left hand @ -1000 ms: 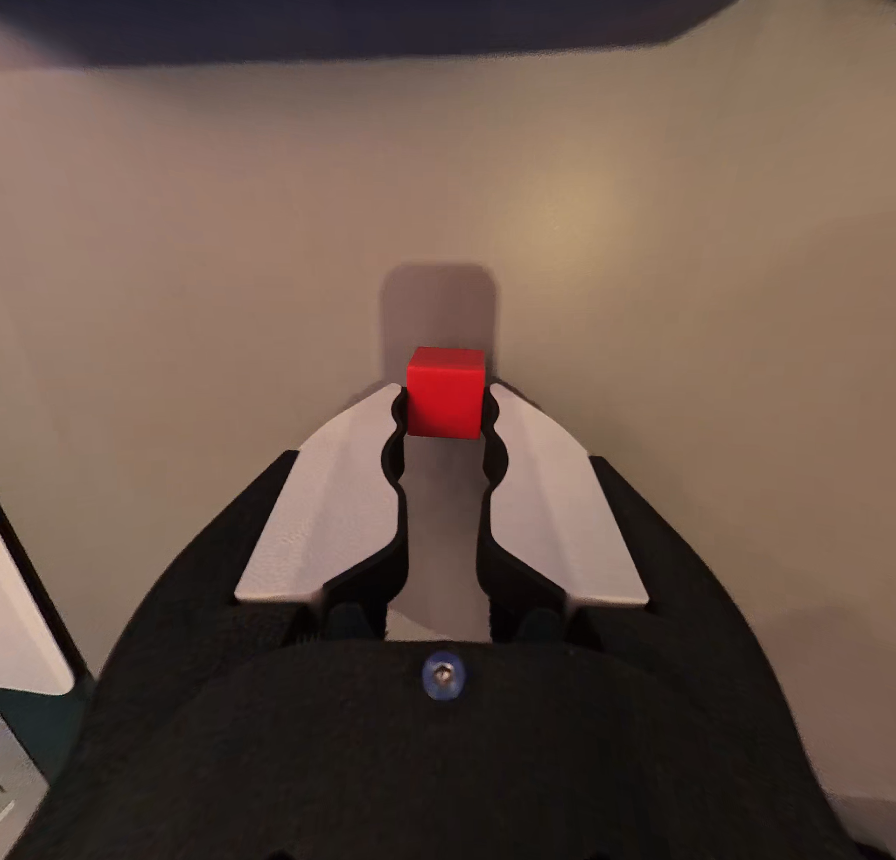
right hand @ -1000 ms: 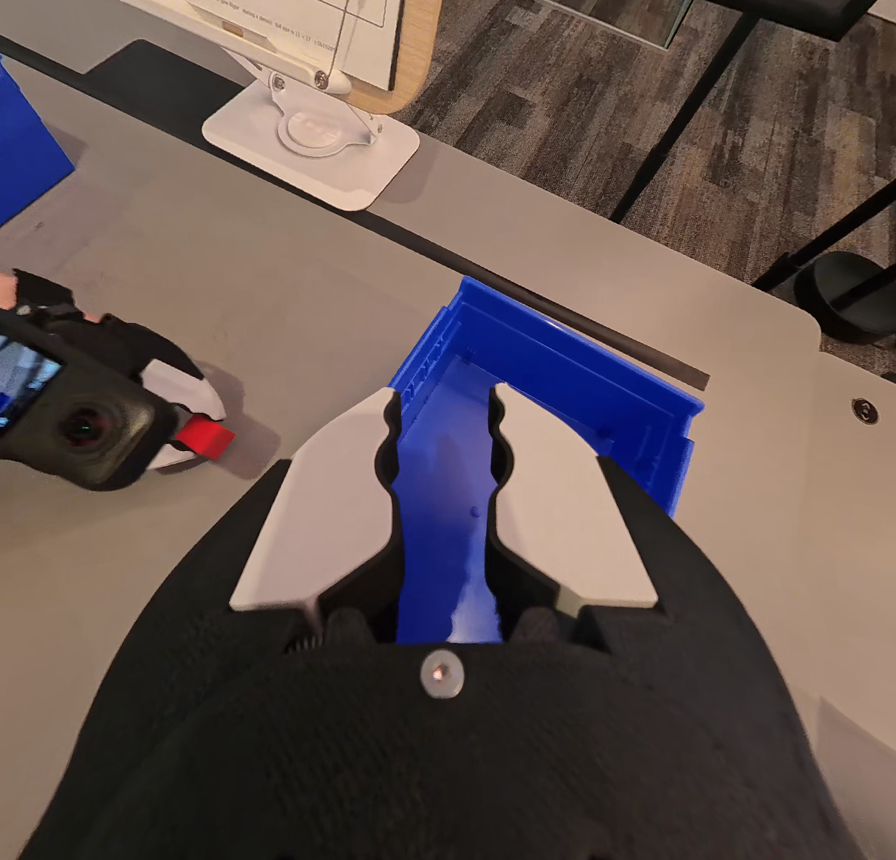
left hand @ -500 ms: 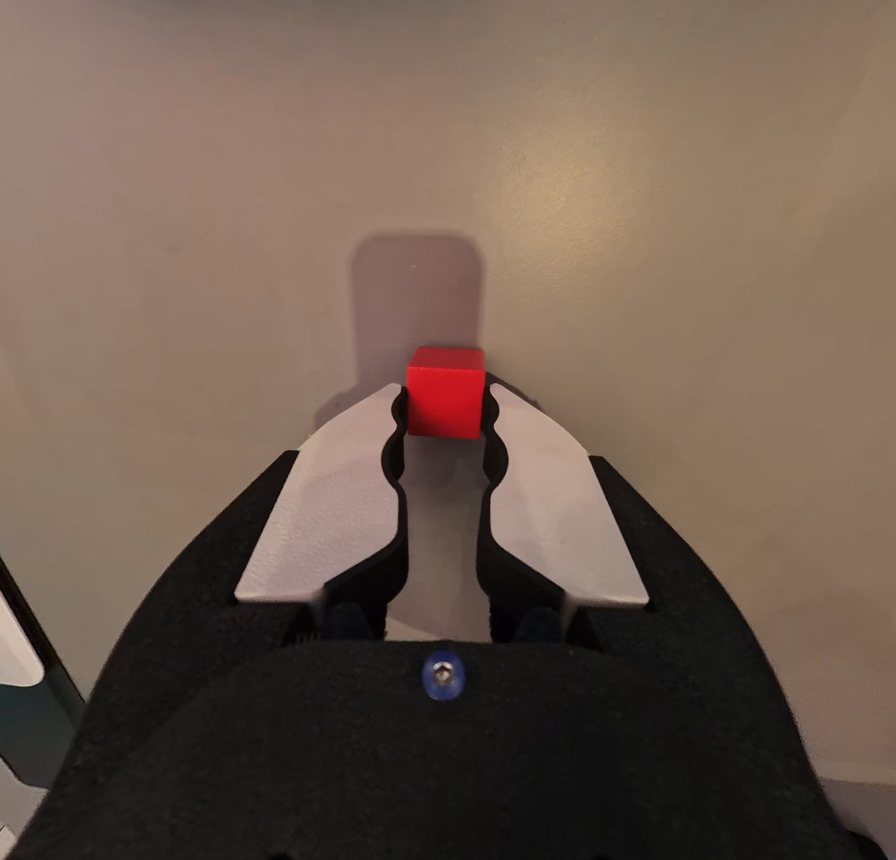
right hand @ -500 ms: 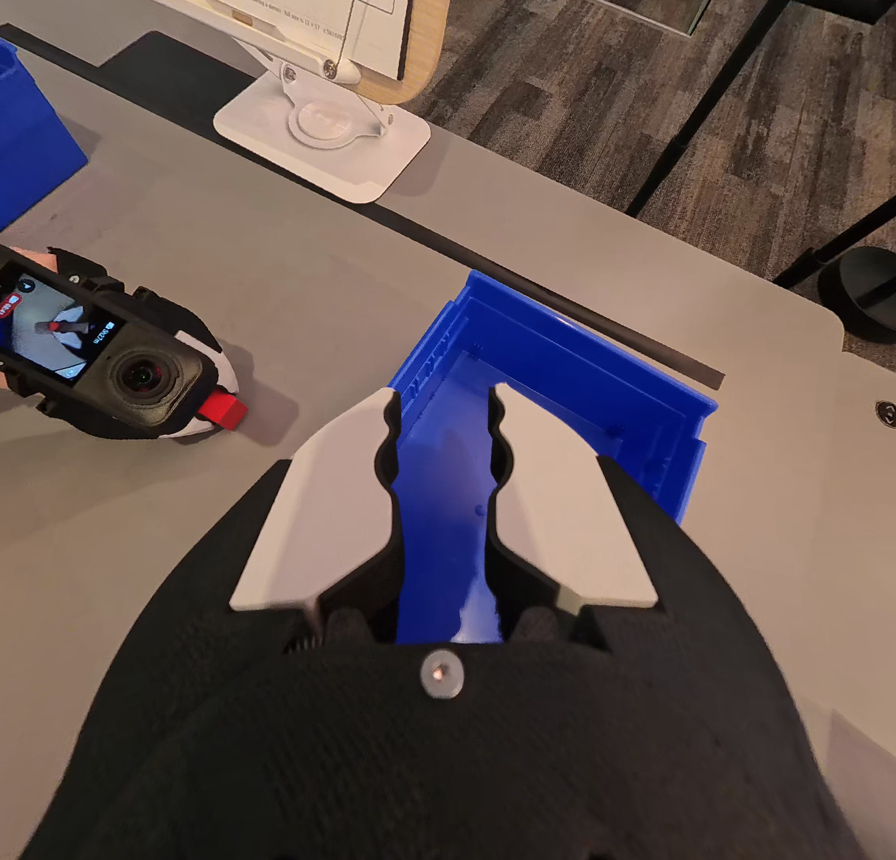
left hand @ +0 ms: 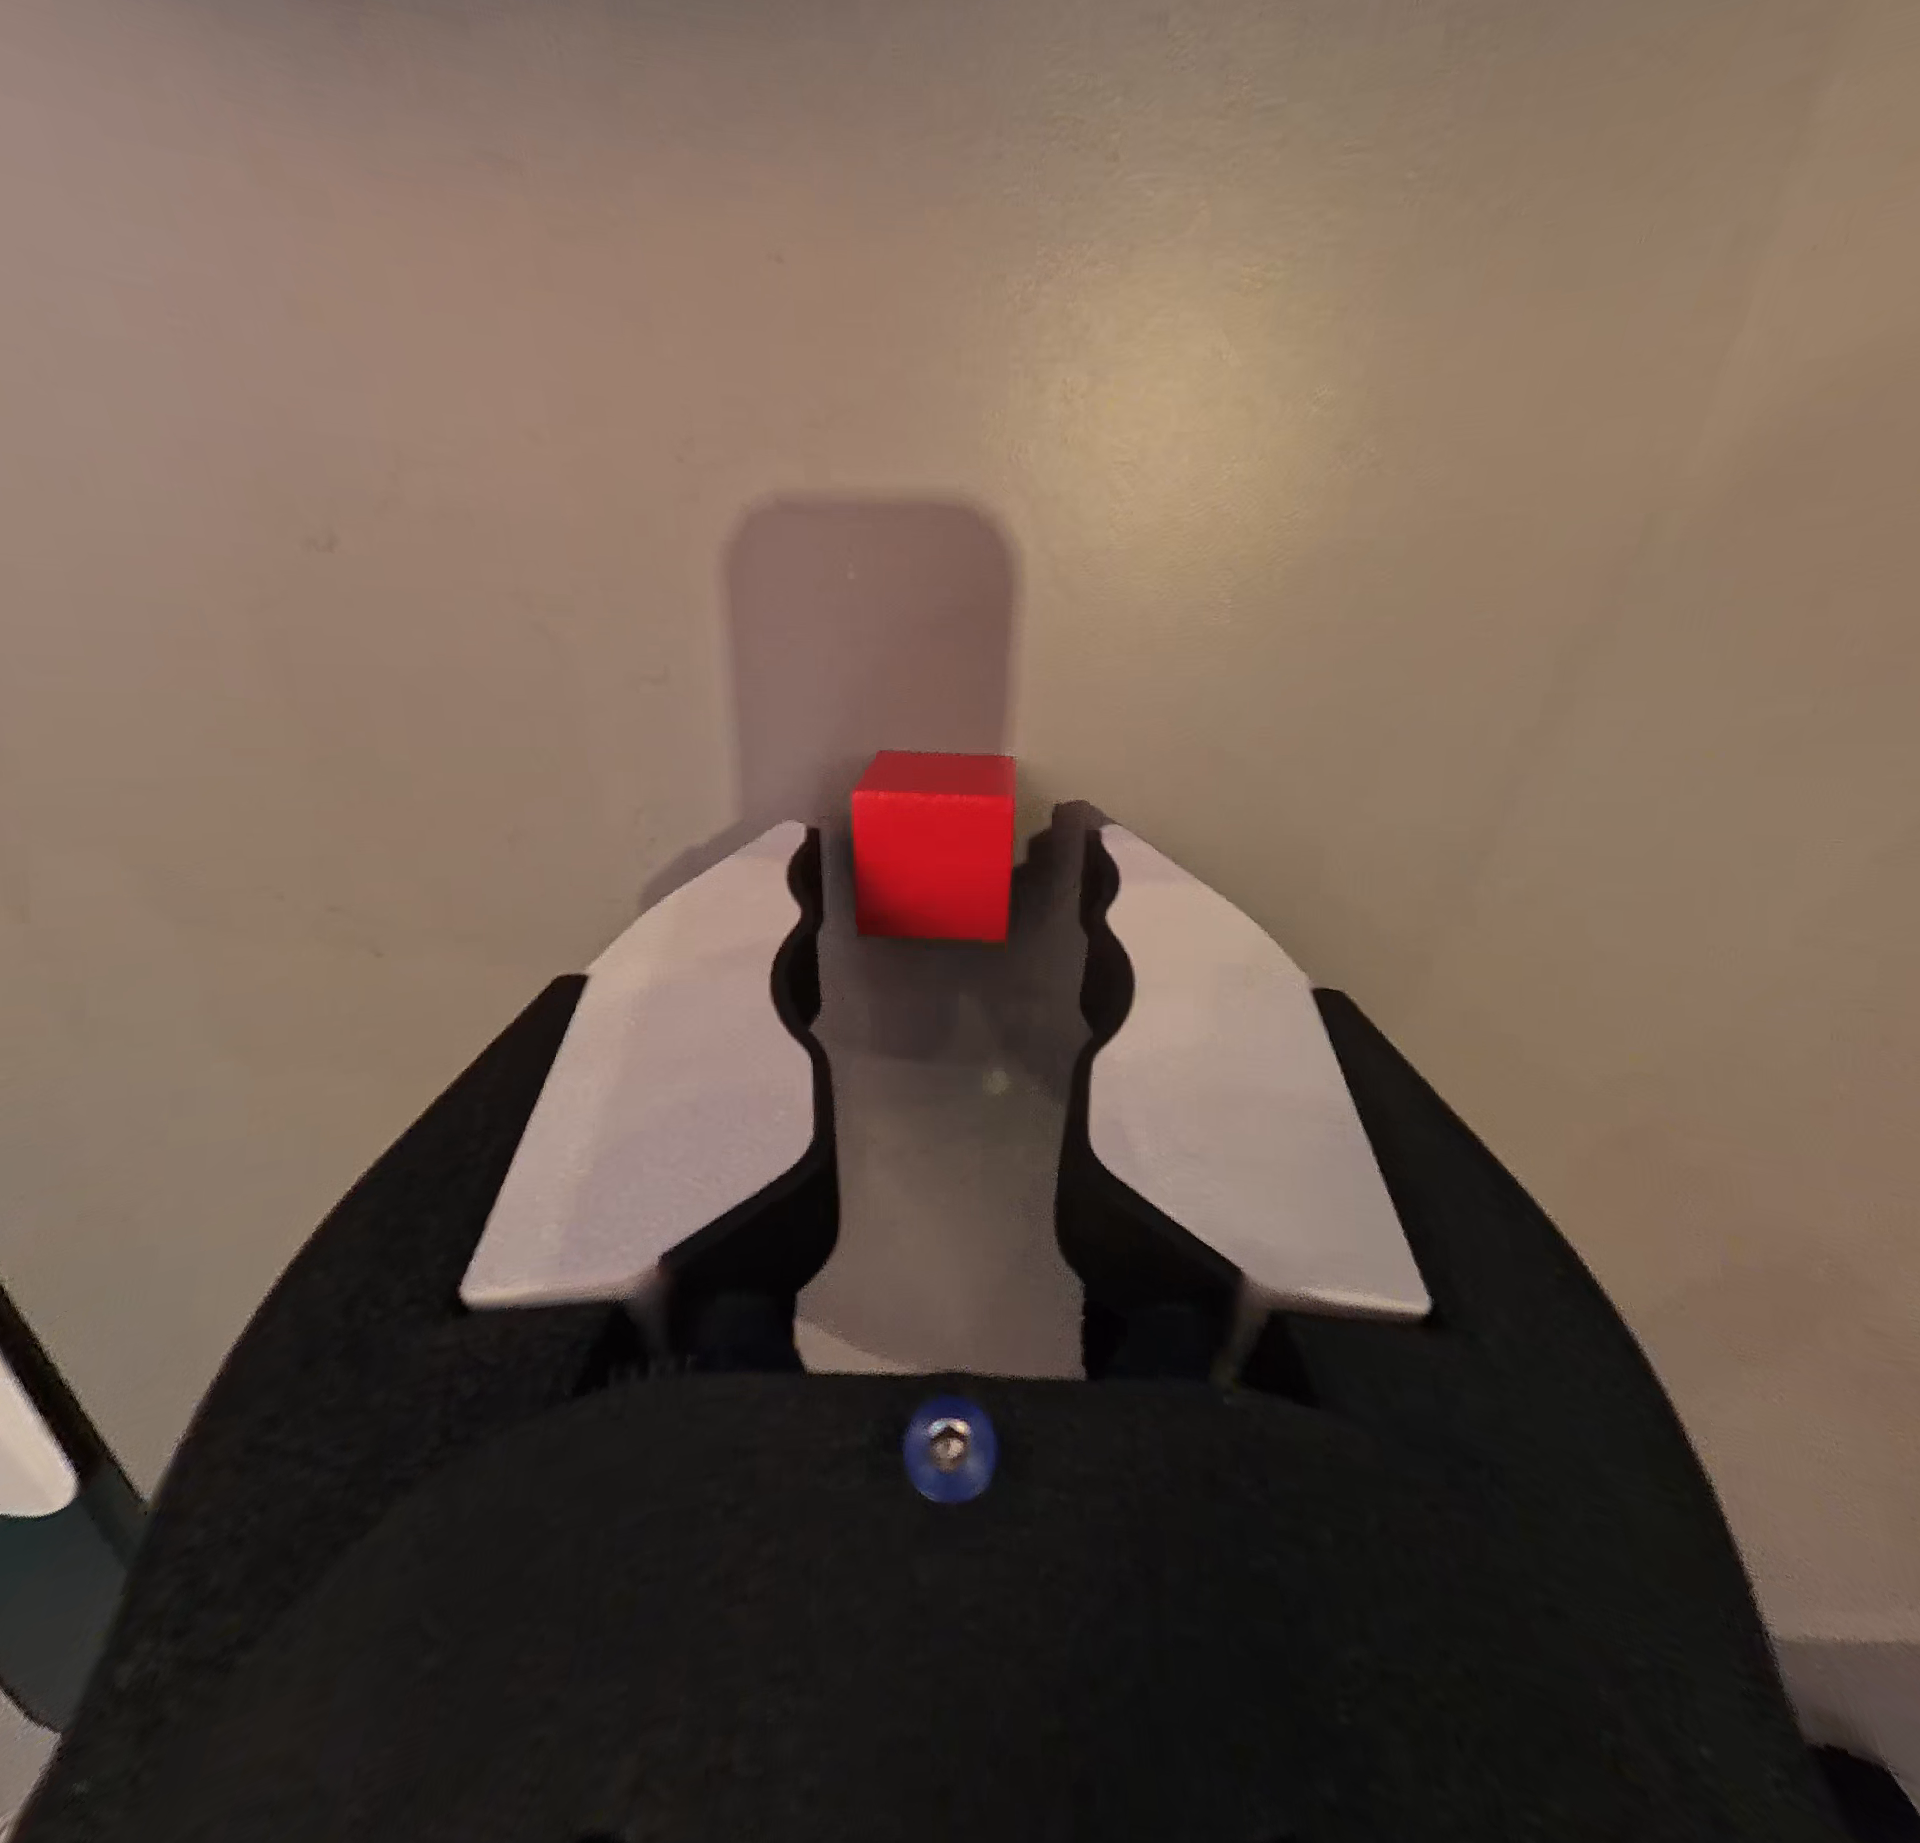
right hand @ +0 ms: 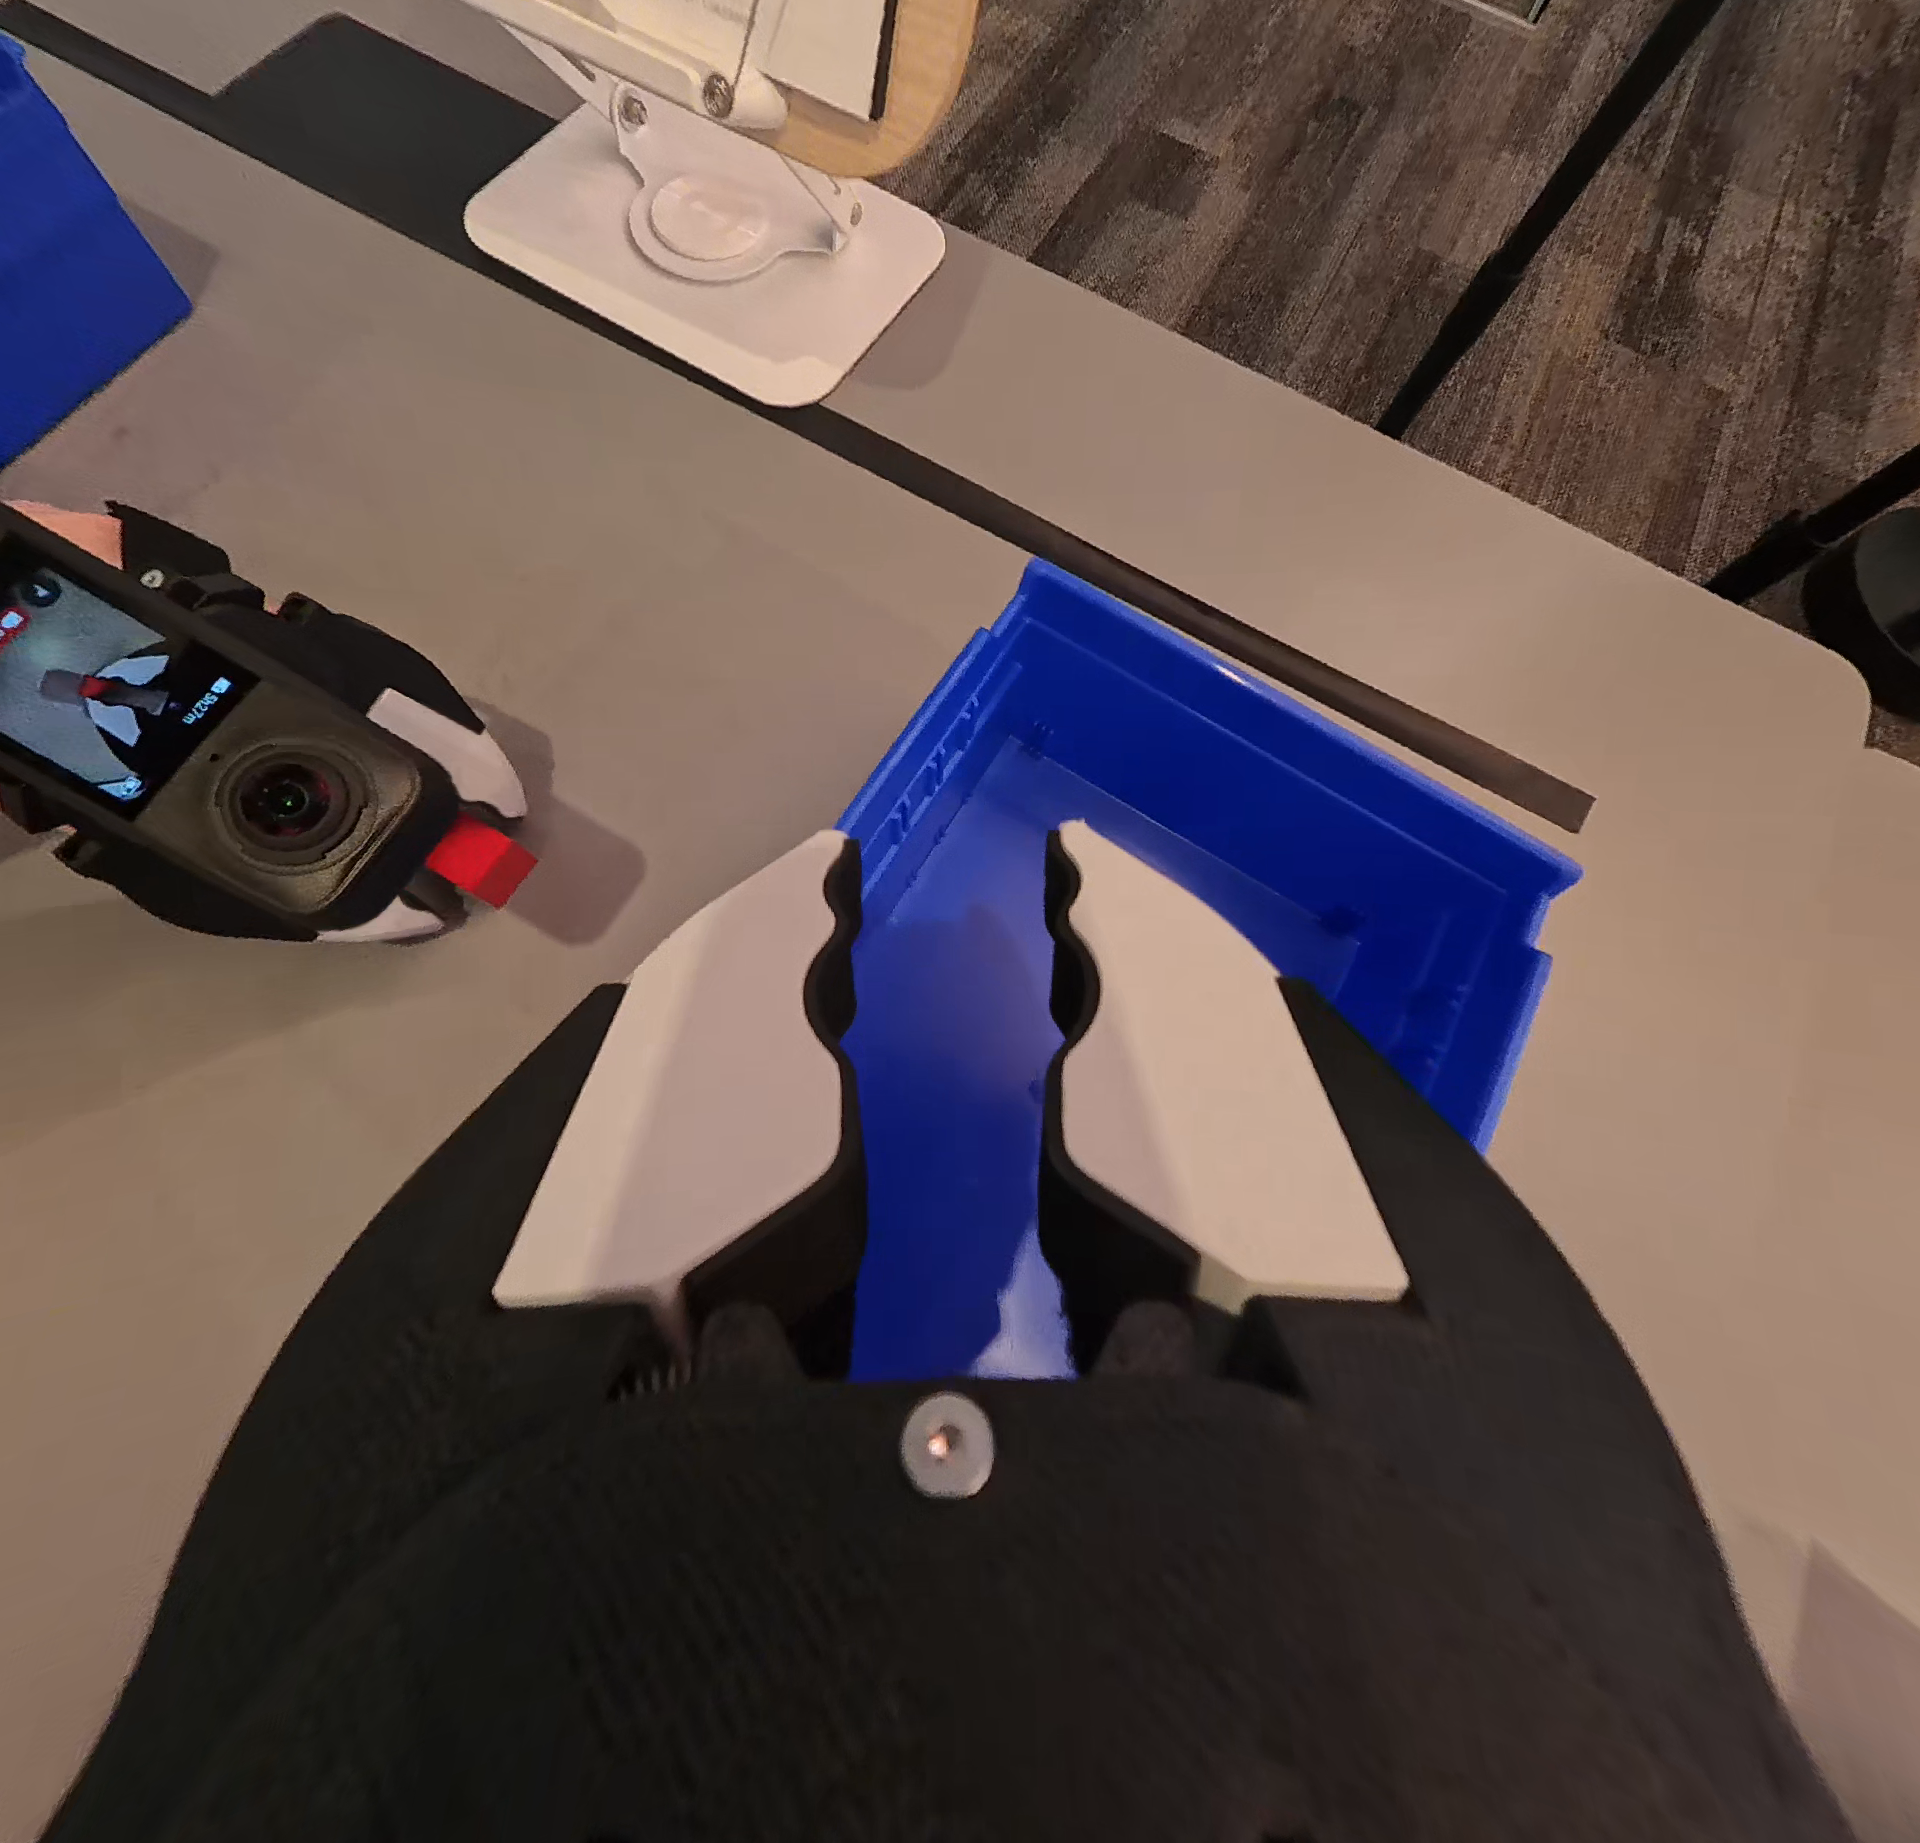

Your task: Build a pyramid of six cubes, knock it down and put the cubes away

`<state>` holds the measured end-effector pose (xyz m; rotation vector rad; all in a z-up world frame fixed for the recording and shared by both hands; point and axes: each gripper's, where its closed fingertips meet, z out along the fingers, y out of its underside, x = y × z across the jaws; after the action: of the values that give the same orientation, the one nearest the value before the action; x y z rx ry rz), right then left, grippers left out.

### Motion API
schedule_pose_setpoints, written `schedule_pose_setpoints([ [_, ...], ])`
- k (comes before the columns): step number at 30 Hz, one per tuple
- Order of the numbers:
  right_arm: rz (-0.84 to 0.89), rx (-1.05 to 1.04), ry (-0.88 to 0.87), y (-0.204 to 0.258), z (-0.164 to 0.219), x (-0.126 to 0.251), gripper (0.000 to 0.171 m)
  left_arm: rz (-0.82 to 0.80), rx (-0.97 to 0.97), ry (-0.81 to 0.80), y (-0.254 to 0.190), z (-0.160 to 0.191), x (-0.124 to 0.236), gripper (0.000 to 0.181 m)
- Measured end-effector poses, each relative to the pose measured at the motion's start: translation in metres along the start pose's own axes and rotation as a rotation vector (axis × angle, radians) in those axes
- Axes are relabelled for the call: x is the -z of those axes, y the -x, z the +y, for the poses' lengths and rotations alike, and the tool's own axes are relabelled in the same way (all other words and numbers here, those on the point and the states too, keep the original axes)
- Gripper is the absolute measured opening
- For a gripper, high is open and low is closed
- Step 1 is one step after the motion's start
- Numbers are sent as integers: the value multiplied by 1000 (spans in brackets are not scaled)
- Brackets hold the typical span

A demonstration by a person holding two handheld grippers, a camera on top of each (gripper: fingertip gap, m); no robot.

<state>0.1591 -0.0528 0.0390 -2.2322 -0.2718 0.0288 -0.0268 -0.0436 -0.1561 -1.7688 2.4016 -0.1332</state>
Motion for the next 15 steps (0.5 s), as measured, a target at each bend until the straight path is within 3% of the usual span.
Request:
schedule_pose_setpoints([
  [4, -19, -1, -22, 2, -3, 3, 35, -69, -9, -73, 7, -2, 36, 50],
  [8, -27, -23, -39, -2, -1, 7, 35, -231, 39, -255, 20, 12, 123, 53],
  [10, -32, -34, -48, -4, -1, 10, 35, -366, 84, -318, 32, 44, 176, 59],
  [12, -37, -43, -54, -6, 0, 11, 35, -454, 144, -315, 39, 98, 215, 51],
  [15, -50, -59, -53, -7, 1, 9, 35, -451, 268, -167, 41, 204, 228, 50],
])
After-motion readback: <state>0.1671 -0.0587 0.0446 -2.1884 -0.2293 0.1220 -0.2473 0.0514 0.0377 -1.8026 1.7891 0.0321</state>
